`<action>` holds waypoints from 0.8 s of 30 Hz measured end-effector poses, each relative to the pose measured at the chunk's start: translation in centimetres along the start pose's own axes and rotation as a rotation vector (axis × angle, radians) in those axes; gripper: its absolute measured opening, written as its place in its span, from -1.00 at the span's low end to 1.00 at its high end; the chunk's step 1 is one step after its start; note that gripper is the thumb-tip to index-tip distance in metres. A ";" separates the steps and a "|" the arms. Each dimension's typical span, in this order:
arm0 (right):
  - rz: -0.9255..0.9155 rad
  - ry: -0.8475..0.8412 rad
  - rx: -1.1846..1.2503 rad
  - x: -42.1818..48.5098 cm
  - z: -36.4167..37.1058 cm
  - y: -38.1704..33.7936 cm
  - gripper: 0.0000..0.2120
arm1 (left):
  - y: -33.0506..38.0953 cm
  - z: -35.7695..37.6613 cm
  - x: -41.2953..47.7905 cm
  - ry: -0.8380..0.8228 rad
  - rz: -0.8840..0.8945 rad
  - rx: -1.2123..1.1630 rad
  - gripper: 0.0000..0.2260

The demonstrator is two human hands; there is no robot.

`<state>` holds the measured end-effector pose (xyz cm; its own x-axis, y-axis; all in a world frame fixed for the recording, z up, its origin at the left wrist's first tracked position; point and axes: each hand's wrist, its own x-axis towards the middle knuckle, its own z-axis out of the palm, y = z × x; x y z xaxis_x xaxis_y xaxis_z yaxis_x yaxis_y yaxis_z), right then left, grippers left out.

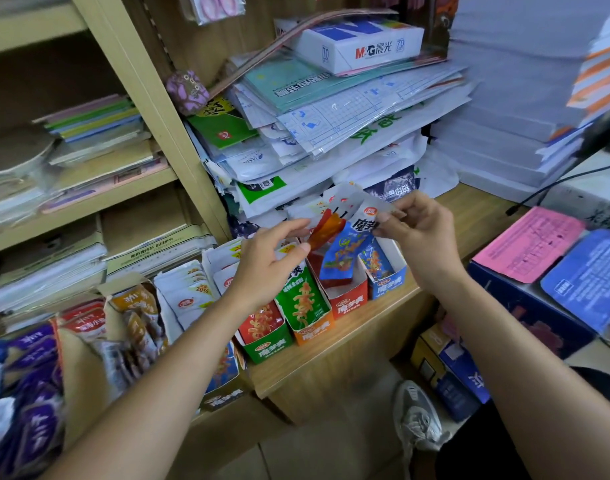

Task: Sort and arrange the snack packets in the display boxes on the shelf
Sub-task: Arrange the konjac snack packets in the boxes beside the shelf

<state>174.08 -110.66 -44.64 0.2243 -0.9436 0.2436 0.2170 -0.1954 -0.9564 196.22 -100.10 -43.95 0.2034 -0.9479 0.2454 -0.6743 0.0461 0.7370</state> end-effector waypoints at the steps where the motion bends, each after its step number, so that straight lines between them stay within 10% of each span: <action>1: 0.001 -0.033 0.027 0.0 -0.2 -0.1 -0.80 | 0.1 0.1 -0.1 -0.001 0.006 0.013 -0.49; 6: 0.035 -0.174 0.147 -0.2 -1.2 -0.6 -0.87 | 2.1 0.5 -0.3 -0.162 -0.011 0.067 -0.12; 24: 0.166 -0.090 0.361 0.0 -1.6 0.2 -0.77 | 3.8 0.7 -0.2 0.005 0.047 0.009 -0.81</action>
<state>172.62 -111.11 -45.10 0.3633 -0.9241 0.1187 0.4865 0.0795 -0.8700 193.14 -99.91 -41.61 0.1755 -0.9430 0.2827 -0.6895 0.0872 0.7190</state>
